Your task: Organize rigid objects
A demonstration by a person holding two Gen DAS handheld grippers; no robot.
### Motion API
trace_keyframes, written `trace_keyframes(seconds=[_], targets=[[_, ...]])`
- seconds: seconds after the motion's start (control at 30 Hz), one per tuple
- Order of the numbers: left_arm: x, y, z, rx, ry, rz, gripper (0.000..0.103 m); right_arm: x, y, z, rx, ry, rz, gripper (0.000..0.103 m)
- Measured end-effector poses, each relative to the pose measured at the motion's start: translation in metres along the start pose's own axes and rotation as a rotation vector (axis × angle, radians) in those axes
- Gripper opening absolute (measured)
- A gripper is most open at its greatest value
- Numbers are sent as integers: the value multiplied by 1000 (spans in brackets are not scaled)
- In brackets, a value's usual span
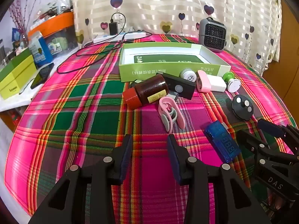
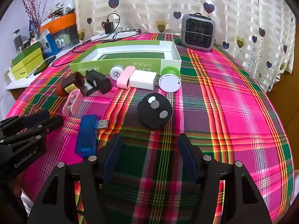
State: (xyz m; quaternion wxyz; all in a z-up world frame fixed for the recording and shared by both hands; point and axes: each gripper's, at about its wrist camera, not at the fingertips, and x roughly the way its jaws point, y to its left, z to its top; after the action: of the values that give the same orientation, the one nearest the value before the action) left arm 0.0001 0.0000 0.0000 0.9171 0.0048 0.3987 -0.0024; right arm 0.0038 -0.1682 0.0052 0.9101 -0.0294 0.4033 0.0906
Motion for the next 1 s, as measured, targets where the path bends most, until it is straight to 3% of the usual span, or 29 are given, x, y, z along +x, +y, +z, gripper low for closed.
trace_keyframes(seconds=[1.0], targets=[[0, 0, 0, 4, -6, 5, 36, -2, 0, -1, 1, -10, -2, 63]])
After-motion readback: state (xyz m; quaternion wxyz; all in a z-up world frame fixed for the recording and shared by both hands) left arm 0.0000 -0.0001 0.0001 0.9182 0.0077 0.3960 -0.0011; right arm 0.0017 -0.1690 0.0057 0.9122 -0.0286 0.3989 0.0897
